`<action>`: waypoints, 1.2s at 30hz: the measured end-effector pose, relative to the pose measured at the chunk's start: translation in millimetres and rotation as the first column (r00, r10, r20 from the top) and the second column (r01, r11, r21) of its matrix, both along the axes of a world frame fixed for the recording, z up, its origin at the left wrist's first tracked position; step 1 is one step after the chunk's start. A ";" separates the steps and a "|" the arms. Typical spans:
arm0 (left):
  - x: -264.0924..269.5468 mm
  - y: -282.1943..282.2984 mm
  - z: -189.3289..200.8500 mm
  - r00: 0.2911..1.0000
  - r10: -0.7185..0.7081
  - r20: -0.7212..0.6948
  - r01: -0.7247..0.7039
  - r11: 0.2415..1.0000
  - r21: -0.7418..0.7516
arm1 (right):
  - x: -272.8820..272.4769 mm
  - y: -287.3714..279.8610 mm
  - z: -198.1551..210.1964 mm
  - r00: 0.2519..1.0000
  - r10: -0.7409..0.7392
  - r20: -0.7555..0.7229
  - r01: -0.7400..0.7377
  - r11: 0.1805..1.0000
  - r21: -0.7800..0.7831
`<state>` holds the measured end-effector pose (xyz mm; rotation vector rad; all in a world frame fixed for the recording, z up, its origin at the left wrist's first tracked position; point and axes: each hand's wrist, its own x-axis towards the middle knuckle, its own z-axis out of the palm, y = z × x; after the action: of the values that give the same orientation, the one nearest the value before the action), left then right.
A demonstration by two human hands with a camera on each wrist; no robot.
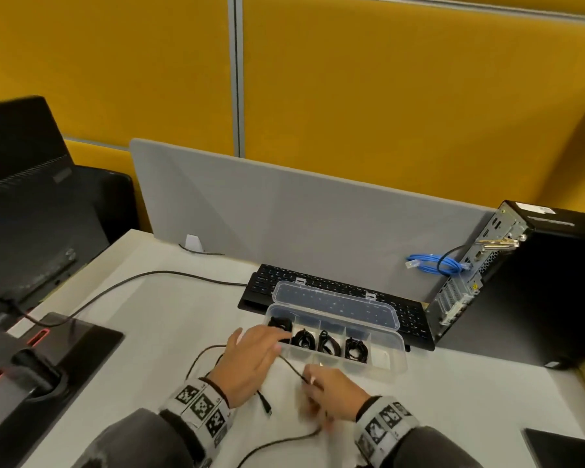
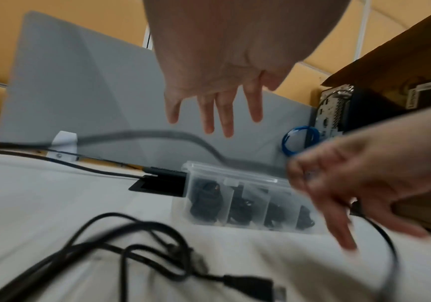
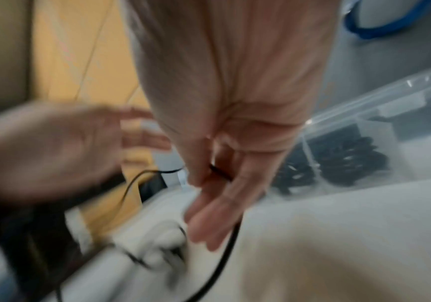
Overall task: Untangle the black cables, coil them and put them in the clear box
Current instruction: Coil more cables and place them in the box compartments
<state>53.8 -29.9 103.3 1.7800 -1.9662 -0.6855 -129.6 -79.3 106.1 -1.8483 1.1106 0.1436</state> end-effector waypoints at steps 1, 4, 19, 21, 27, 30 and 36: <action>-3.3 0.9 4.7 0.999 -0.021 -0.037 0.021 1.000 0.007 | 1.5 1.2 18.1 0.972 -0.123 0.201 0.095 0.985 0.147; -3.8 -2.3 25.9 0.961 0.016 -0.277 -0.002 0.999 0.052 | -3.0 0.1 73.3 0.833 -0.274 0.481 0.166 0.952 0.255; 55.5 -7.0 78.7 0.977 0.091 -0.193 -0.091 0.996 0.012 | -171.3 -32.0 141.0 0.567 -0.766 -0.303 0.036 0.391 -0.920; 28.8 -7.2 85.8 0.990 -0.001 -0.141 -0.003 1.000 -0.030 | -141.7 -21.6 134.6 0.736 -0.645 -0.206 0.018 0.323 -0.946; -52.0 -4.5 106.1 0.918 -0.236 -0.319 0.198 0.969 -0.148 | -28.3 34.7 119.9 0.952 -0.050 0.300 0.193 0.862 -0.469; -52.8 0.4 107.4 0.872 -0.250 -0.421 0.209 0.968 -0.142 | -33.6 26.4 121.4 0.919 -0.073 0.388 0.257 0.857 -0.446; -20.8 7.2 91.8 0.921 -0.053 -0.387 0.078 0.996 0.048 | -71.7 0.5 139.4 0.851 -0.202 0.485 0.471 0.705 -0.531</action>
<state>33.0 -22.7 195.1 1.4777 -1.7554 -1.0426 -201.3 -78.8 245.5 -2.0602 1.2789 -0.9099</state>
